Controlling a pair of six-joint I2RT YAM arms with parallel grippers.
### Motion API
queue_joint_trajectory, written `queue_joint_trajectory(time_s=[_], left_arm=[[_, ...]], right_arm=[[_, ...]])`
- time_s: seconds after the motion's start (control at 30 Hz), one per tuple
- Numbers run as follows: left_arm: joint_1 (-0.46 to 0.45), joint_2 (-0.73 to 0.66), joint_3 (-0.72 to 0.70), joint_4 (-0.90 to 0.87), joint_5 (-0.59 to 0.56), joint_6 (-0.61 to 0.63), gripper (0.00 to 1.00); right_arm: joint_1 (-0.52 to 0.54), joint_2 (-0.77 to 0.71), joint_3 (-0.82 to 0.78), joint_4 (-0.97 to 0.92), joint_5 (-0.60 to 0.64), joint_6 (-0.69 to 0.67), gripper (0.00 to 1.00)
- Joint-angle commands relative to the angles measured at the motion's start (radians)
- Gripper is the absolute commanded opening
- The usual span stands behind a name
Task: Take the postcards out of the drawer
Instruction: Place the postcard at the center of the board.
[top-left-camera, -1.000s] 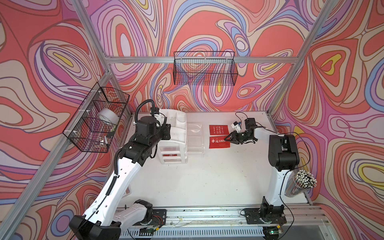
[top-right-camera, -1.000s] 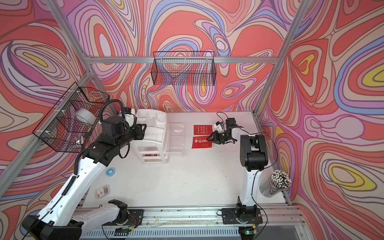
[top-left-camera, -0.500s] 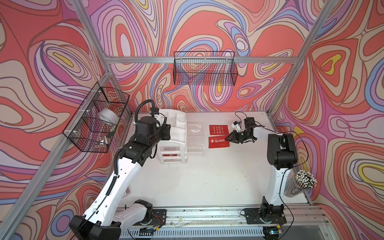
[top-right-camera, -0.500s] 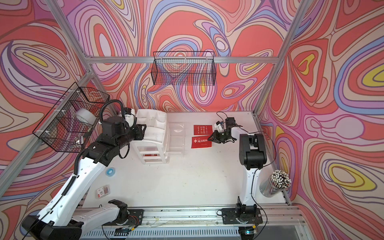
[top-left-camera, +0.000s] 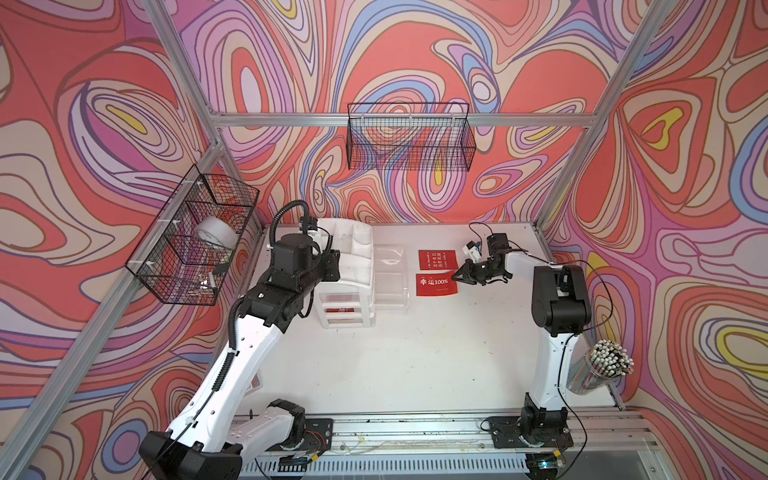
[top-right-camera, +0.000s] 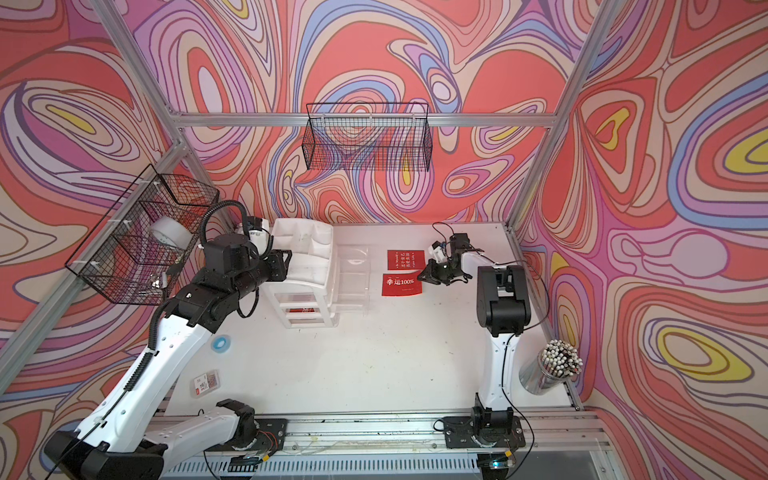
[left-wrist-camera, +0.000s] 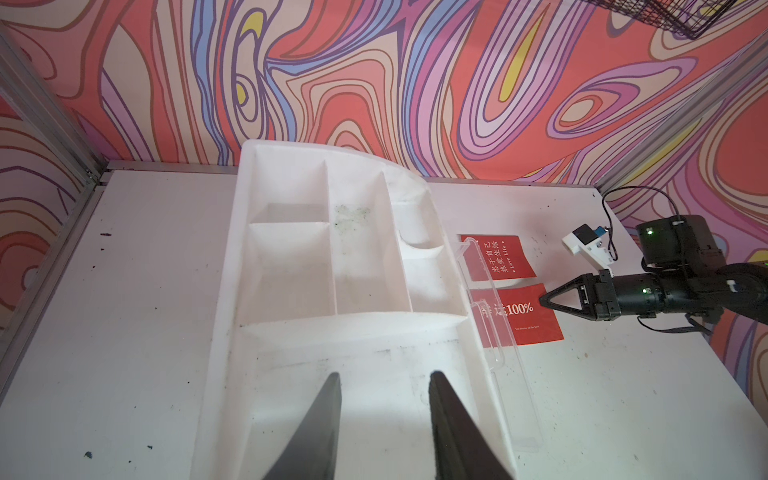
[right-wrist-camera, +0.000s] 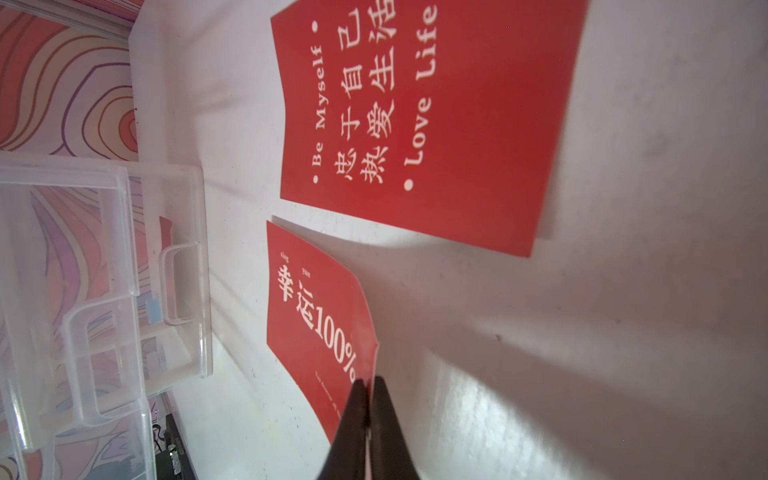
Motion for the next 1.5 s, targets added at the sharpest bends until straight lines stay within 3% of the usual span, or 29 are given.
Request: queue_joint_trajectory(time_s=[0.0, 0.37, 0.7, 1.23, 1.47], left_arm=[[0.006, -0.014, -0.016, -0.009, -0.015, -0.011, 0.38], [0.009, -0.009, -0.021, -0.008, -0.015, -0.011, 0.38], [0.012, -0.002, -0.021, -0.003, -0.009, -0.013, 0.38], [0.022, 0.012, 0.003, -0.023, -0.018, -0.004, 0.39], [0.072, 0.064, 0.077, -0.072, -0.024, 0.010, 0.40]], right_arm=[[-0.004, 0.023, 0.023, -0.018, 0.020, -0.022, 0.05], [-0.023, 0.047, 0.057, -0.063, 0.066, -0.047, 0.05], [-0.029, 0.089, 0.142, -0.139, 0.083, -0.083, 0.19], [-0.033, 0.050, 0.138, -0.135, 0.183, -0.057, 0.30], [-0.036, -0.014, 0.120, -0.131, 0.240, -0.042, 0.32]])
